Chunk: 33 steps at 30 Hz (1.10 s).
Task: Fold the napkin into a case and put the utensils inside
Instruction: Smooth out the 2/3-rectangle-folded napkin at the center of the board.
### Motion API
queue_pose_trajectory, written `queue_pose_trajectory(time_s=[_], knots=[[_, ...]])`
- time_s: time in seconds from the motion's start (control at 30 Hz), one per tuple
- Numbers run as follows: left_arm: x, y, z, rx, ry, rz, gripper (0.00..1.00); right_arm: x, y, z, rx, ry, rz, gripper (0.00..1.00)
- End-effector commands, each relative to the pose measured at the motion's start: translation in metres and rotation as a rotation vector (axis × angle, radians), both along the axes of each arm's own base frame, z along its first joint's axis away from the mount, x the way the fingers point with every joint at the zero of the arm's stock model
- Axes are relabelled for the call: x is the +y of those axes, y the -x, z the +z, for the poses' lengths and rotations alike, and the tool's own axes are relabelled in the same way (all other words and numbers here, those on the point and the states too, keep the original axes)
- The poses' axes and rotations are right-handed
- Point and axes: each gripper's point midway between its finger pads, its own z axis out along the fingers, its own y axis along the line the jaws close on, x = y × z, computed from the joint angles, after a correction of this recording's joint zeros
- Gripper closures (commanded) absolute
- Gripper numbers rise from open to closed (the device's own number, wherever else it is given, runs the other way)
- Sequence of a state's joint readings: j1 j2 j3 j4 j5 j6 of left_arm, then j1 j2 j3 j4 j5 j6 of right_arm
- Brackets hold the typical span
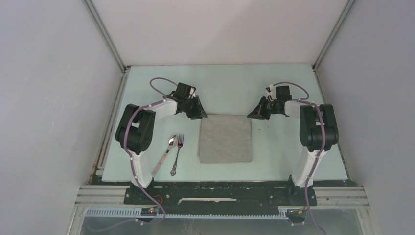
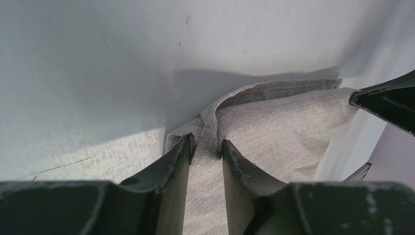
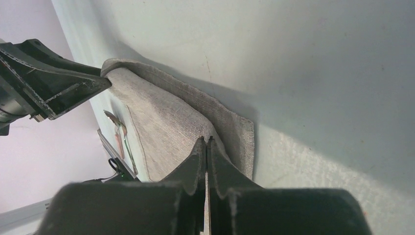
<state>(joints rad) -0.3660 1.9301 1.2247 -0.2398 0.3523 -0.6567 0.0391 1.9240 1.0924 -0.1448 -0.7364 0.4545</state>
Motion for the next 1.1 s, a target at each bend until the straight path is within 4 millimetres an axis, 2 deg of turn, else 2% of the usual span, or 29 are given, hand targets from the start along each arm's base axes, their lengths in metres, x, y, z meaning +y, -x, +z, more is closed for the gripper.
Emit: queue_pose_trajectory(time_s=[0.0, 0.03, 0.13, 0.43, 0.6, 0.67, 0.7, 0.8, 0.87, 0.97, 1.0, 1.07], knots=[[0.002, -0.008, 0.017, -0.056, 0.009, 0.012, 0.66, -0.008, -0.003, 0.011, -0.047, 0.02, -0.026, 1.0], [0.002, -0.008, 0.019, -0.061, 0.006, 0.013, 0.66, -0.009, -0.004, 0.009, -0.045, 0.019, -0.031, 1.0], [0.003, -0.01, 0.022, -0.068, 0.006, 0.015, 0.76, -0.009, -0.003, 0.004, -0.035, 0.02, -0.034, 1.0], [0.006, -0.028, 0.018, -0.071, -0.046, 0.042, 0.85, -0.018, -0.008, -0.01, -0.024, 0.07, -0.072, 1.0], [0.012, -0.038, 0.014, -0.073, -0.105, 0.05, 0.86, -0.016, -0.012, -0.014, -0.032, 0.063, -0.077, 1.0], [0.014, -0.038, 0.01, -0.052, -0.128, 0.039, 0.77, -0.016, -0.015, -0.013, -0.03, 0.074, -0.081, 0.99], [0.014, -0.034, 0.009, -0.034, -0.135, 0.029, 0.75, -0.017, -0.015, -0.012, -0.028, 0.084, -0.079, 0.95], [0.019, -0.025, 0.016, -0.032, -0.14, 0.033, 0.56, -0.017, -0.013, -0.004, -0.024, 0.112, -0.07, 0.74], [0.027, -0.021, 0.026, -0.048, -0.168, 0.052, 0.47, -0.022, -0.014, 0.005, -0.032, 0.175, -0.077, 0.64], [0.041, -0.018, 0.054, -0.106, -0.22, 0.076, 0.41, -0.044, -0.006, 0.019, -0.015, 0.343, -0.094, 0.56], [0.042, -0.017, 0.064, -0.125, -0.217, 0.078, 0.4, -0.049, -0.004, 0.031, -0.039, 0.385, -0.104, 0.54], [0.034, -0.012, 0.078, -0.147, -0.155, 0.066, 0.45, -0.053, 0.003, 0.043, -0.06, 0.424, -0.109, 0.51]])
